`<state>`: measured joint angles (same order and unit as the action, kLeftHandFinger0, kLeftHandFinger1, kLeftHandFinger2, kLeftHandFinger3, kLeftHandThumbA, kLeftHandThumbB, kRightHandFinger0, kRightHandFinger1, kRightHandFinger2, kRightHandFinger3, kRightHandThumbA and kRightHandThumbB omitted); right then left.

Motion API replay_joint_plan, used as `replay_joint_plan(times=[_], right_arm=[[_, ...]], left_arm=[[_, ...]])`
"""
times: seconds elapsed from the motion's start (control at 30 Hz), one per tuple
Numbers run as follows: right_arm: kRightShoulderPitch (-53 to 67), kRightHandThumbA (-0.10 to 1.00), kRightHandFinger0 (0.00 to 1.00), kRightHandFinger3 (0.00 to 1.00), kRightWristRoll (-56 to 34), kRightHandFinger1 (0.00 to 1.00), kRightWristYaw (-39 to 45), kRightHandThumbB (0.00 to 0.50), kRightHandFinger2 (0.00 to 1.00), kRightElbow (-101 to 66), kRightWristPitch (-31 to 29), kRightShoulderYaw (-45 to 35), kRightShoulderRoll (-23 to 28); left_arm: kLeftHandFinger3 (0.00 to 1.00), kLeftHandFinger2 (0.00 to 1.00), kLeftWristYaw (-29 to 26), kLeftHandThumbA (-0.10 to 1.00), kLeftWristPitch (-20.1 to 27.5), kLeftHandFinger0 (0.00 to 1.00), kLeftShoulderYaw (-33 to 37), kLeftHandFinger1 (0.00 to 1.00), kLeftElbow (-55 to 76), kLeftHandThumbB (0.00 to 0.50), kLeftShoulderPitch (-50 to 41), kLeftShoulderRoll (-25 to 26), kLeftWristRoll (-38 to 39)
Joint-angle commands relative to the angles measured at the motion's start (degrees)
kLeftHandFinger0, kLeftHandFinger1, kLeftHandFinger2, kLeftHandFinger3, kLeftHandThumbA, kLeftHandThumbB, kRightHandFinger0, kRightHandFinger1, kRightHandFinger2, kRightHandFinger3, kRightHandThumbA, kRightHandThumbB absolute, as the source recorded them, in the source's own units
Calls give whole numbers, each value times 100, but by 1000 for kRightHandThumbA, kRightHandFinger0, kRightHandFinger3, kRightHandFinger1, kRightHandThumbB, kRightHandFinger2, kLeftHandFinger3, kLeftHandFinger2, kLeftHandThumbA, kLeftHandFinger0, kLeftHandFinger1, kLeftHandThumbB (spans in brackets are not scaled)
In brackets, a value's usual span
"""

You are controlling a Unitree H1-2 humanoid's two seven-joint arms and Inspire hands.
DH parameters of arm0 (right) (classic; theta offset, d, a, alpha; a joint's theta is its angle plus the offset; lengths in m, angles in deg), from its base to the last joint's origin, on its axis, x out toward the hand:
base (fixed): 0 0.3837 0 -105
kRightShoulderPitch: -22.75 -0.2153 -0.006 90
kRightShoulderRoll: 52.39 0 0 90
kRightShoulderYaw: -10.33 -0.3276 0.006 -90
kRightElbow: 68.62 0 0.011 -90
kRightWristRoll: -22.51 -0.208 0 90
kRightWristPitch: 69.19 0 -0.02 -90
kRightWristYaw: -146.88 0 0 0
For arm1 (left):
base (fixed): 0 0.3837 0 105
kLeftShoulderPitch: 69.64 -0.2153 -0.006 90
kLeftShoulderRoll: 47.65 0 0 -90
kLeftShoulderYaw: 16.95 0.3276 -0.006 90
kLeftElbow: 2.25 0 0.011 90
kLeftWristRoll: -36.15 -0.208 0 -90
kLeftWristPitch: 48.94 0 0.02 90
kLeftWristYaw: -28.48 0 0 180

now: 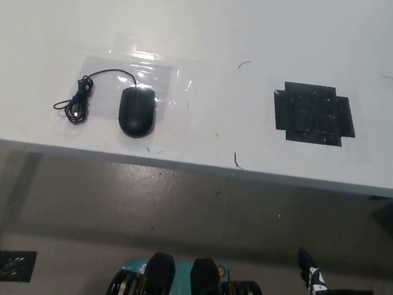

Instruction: The robot uses left hand to click on the left button of the black mouse, which is placed on the left area of the table

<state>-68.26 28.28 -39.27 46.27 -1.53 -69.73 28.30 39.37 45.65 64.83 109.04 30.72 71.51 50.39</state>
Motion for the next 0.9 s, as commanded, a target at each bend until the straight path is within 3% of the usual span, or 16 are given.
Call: replay_joint_plan(times=[0.0, 0.07, 0.1, 0.13, 0.23, 0.33, 0.4, 0.5, 0.53, 0.57, 0.6, 0.63, 0.67, 0.77, 0.83, 0.87], right_arm=[[-132, 1000, 1000, 1000, 26, 1000, -236, 418, 1000, -215, -459, -24, 106], [-121, 1000, 1000, 1000, 64, 1000, -288, 418, 1000, -224, -459, -16, 100], [-117, 1000, 1000, 1000, 46, 1000, -269, 422, 1000, -226, -459, -25, 91], [-112, 1000, 1000, 1000, -13, 1000, -197, 422, 1000, -230, -459, -44, 81], [-116, 1000, 1000, 1000, -26, 1000, -188, 415, 1000, -213, -459, -47, 77], [-123, 1000, 1000, 1000, 92, 1000, -324, 412, 1000, -195, -459, -5, 101], [-118, 1000, 1000, 1000, 94, 1000, -307, 429, 1000, -188, -459, -6, 107], [-105, 1000, 1000, 1000, 91, 1000, -307, 418, 1000, -199, -459, 16, 110], [-101, 1000, 1000, 1000, 87, 1000, -299, 416, 1000, -196, -459, 24, 107], [-95, 1000, 1000, 1000, 79, 1000, -289, 415, 1000, -199, -459, 26, 109], [-88, 1000, 1000, 1000, 67, 1000, -272, 407, 1000, -208, -459, 25, 107], [-86, 1000, 1000, 1000, 24, 1000, -218, 406, 1000, -210, -459, 18, 104], [-83, 1000, 1000, 1000, 4, 1000, -200, 406, 1000, -220, -459, 9, 105], [-76, 1000, 1000, 1000, 88, 1000, -279, 408, 1000, -258, -459, 17, 133], [-63, 1000, 1000, 1000, 65, 1000, -254, 408, 1000, -280, -459, 2, 142], [-66, 1000, 1000, 1000, 61, 1000, -259, 412, 1000, -277, -459, 0, 142]], left_arm=[[1000, 1, 850, 1000, -2514, 0, 333, 0, 116, 407, 2354, 882, 1706], [1000, 0, 1118, 1000, -2943, 0, 689, 0, -80, 407, 2968, 867, 1402], [1000, 2, 1262, 1000, -3099, 0, 983, 0, -266, 446, 3326, 922, 1285], [1000, 0, 1490, 1000, -3152, 33, 1247, 0, -555, 390, 3684, 900, 1066], [1000, 1, 2369, 1000, -3072, 0, 1869, 0, -1547, 337, 4485, 746, 364], [1000, 226, 2956, 1000, -3152, 0, 2477, 32, -2394, 367, 5132, 672, 87], [1000, 290, 3168, 1000, -3152, 0, 2880, 30, -2811, 364, 5464, 606, -32], [1000, 290, 3396, 1000, -3152, 12, 3486, 29, -3333, 314, 5946, 432, -710], [1000, 328, 3457, 1000, -3152, 101, 3702, 67, -3296, 258, 6072, 441, -1012], [1000, 359, 3521, 1000, -3152, 137, 3890, 87, -3246, 247, 6175, 462, -1234], [1000, 418, 3609, 1000, -3152, 123, 4013, 110, -3311, 199, 6277, 448, -1252], [1000, 407, 3726, 1000, -3152, 169, 4148, 110, -3436, 166, 6406, 414, -1261], [1000, 394, 3807, 1000, -3152, 73, 4225, 70, -3639, 145, 6497, 345, -1227], [1000, 212, 4063, 1000, -3151, 0, 4571, 0, -4879, 297, 6990, -86, -1222], [1000, 187, 4221, 1000, -3152, 0, 4723, 0, -5570, 352, 7243, -330, -1200], [1000, 227, 4252, 1000, -3113, 31, 4816, 17, -5712, 366, 7318, -384, -1291]])
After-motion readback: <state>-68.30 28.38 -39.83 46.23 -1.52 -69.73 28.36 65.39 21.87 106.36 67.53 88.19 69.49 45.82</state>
